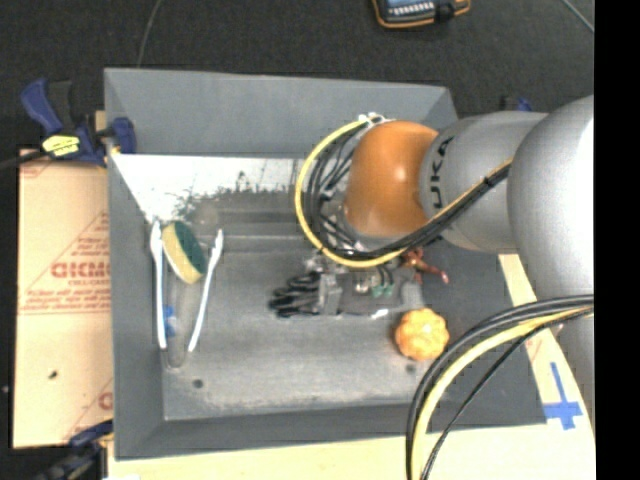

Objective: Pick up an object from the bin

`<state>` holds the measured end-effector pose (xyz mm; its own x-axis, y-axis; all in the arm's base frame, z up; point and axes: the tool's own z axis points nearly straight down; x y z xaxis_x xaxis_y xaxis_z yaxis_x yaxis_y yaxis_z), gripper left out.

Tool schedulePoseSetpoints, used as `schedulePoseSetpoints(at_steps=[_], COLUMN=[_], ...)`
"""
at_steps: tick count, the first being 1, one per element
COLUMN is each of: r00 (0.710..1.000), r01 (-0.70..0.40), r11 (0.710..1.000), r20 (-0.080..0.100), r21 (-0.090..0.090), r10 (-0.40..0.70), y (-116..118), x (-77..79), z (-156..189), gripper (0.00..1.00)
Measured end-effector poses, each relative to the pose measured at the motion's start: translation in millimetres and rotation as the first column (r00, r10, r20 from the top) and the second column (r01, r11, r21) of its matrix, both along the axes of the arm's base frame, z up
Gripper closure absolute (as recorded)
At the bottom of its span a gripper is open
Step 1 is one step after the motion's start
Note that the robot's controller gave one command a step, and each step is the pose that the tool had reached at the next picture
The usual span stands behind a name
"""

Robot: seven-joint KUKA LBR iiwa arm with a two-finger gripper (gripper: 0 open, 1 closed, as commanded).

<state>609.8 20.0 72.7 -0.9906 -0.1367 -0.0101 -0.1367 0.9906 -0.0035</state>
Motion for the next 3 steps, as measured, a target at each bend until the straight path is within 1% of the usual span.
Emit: schedulePoseSetpoints(at_steps=[2, 3], r00=[1.0, 1.0], r01=[0.0, 0.001], r11=[1.0, 1.0], r20=[0.0, -0.001], r21=[0.0, 0.001], r10=[0.0, -0.001], y=[0.0, 0.2], x=[0.0, -0.2], z=[0.0, -0.4], gripper=[1.0, 0.0])
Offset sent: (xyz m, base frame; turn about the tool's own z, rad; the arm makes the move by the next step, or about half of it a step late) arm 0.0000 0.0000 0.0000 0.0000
